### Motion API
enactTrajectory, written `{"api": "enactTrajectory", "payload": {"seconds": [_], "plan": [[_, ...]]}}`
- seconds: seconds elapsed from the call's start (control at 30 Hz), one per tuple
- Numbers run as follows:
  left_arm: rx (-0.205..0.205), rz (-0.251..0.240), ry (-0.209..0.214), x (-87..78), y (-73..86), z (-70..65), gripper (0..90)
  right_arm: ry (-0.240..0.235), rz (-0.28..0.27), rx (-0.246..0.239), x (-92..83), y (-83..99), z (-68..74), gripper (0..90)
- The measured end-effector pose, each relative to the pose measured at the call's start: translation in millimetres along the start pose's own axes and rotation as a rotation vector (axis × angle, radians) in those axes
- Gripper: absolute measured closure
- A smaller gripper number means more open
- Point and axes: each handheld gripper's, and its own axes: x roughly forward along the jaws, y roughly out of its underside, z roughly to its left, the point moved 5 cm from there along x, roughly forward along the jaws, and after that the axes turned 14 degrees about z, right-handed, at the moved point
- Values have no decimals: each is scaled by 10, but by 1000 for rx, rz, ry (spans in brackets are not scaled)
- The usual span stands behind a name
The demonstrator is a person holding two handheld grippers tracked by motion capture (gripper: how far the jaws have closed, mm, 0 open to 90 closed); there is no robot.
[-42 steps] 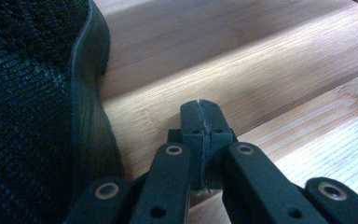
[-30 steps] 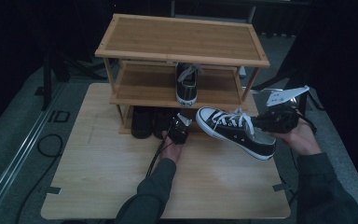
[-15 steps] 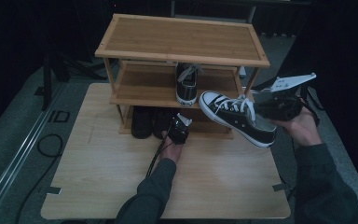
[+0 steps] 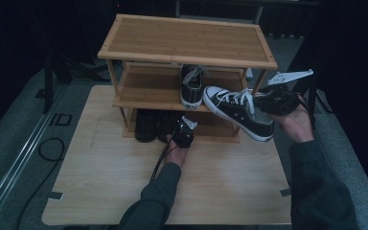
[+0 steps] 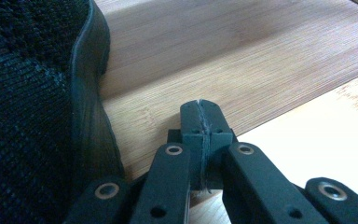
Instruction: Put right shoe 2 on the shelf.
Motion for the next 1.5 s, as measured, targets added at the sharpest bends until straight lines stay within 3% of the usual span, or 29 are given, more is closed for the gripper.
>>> {"api": "enactTrajectory", "payload": {"seconds": [0.4, 0.6, 1.0, 1.13, 1.23, 1.33, 1.4, 1.5], "plan": [[-1, 2, 5, -1, 2, 7, 896, 50, -28, 53, 129, -153, -32, 884], [-5, 0, 9, -1, 2, 8, 896, 98, -39, 79, 206, -197, -16, 884], [-7, 1, 12, -2, 2, 12, 896, 110, -42, 119, 305, -214, -2, 884], [-15, -7, 13, 1, -2, 6, 896, 148, -11, 126, 336, -182, -22, 883], [-14, -7, 12, 1, -2, 4, 896, 126, -11, 147, 338, -166, -47, 881], [-15, -7, 11, 2, -2, 5, 896, 122, -3, 151, 343, -174, -45, 856], [-16, -7, 12, 2, -1, 6, 896, 135, 20, 139, 329, -174, -61, 763], [-16, -7, 12, 2, -1, 7, 896, 128, 23, 135, 282, -151, -67, 715]]}}
